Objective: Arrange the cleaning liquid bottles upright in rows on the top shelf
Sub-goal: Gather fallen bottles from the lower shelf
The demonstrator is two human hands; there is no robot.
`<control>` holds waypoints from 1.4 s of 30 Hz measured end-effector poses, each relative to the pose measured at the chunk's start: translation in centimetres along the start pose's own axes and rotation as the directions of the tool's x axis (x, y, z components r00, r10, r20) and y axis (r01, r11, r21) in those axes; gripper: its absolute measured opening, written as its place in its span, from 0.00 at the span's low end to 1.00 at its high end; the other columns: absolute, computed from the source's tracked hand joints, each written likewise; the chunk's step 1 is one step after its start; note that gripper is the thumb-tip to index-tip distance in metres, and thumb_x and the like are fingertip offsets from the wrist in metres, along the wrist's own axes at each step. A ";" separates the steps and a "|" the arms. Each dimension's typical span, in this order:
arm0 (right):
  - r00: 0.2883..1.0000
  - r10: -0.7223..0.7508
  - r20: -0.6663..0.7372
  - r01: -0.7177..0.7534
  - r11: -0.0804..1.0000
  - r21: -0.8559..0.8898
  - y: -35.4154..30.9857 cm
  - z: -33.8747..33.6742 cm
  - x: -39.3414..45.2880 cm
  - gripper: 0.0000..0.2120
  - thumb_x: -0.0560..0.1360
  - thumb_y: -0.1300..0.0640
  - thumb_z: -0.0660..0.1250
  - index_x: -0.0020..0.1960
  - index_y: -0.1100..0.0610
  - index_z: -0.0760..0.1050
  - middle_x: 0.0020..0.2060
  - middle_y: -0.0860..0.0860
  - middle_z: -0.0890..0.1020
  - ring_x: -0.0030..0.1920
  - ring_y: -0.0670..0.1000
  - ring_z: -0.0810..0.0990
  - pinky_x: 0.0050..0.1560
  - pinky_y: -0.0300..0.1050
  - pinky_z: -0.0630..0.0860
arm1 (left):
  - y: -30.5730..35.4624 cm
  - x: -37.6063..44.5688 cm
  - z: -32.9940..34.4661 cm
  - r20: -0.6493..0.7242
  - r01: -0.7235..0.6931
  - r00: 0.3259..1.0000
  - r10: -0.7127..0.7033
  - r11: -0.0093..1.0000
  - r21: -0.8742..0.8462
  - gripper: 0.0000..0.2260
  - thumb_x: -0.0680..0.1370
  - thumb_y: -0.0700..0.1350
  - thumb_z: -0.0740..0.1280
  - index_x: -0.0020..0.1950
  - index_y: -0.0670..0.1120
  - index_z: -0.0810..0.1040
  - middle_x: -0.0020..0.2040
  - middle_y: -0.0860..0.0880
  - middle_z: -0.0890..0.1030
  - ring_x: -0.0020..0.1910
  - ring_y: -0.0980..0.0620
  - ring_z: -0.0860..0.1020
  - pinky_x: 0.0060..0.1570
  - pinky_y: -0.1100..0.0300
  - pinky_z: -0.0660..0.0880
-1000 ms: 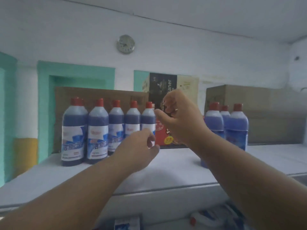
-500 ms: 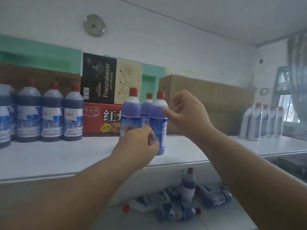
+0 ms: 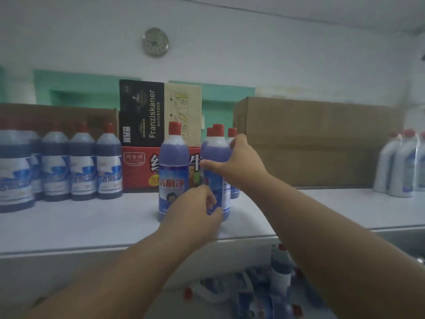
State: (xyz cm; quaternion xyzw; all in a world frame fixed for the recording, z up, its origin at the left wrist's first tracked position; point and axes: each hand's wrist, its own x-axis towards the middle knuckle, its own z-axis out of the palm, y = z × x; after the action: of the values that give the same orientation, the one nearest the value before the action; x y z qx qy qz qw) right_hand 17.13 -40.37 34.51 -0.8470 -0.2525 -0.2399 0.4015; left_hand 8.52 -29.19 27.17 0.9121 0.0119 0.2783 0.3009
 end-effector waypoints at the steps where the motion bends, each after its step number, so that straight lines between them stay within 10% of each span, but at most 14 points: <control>1: 1.000 0.005 0.006 -0.005 1.000 0.022 0.3 0.1 0.3 0.32 0.66 0.40 0.79 0.56 0.52 0.63 0.44 0.45 0.73 0.42 0.43 0.75 0.37 0.39 0.75 | -0.2 0.2 0.0 0.006 -0.014 1.000 0.014 1.000 -0.005 0.05 0.77 0.51 0.69 0.46 0.54 0.73 0.47 0.57 0.78 0.46 0.59 0.77 0.52 0.52 0.79; 16: 0.960 -0.097 0.263 -0.034 0.891 0.454 6.4 -1.3 4.2 0.25 0.70 0.56 0.79 0.62 0.54 0.72 0.53 0.53 0.83 0.51 0.53 0.85 0.52 0.56 0.83 | 0.6 4.0 2.6 0.088 0.075 0.993 -0.082 0.994 0.080 0.19 0.77 0.55 0.69 0.62 0.51 0.67 0.54 0.55 0.75 0.54 0.52 0.78 0.55 0.54 0.76; 28: 0.963 -0.136 0.234 0.041 0.928 0.370 14.7 -6.9 10.1 0.20 0.72 0.56 0.77 0.59 0.55 0.72 0.45 0.48 0.81 0.34 0.37 0.82 0.31 0.29 0.75 | 5.9 11.3 10.6 0.161 0.045 0.983 -0.090 0.963 0.265 0.17 0.78 0.56 0.67 0.64 0.52 0.71 0.54 0.53 0.79 0.53 0.51 0.78 0.55 0.56 0.77; 42: 0.936 -0.095 0.339 -0.037 0.930 0.364 19.3 -3.3 12.4 0.30 0.66 0.55 0.81 0.62 0.51 0.69 0.52 0.48 0.81 0.50 0.48 0.83 0.50 0.48 0.83 | 4.3 11.4 12.9 0.222 -0.015 0.969 -0.109 0.868 0.496 0.17 0.80 0.56 0.60 0.65 0.51 0.72 0.63 0.50 0.74 0.62 0.48 0.69 0.64 0.48 0.71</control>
State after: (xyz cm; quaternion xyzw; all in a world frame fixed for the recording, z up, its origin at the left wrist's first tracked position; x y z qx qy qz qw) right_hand 37.83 -50.71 33.17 -0.7827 -0.3728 -0.0398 0.4967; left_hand 24.13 -37.61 26.68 0.9850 0.0681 0.1451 0.0639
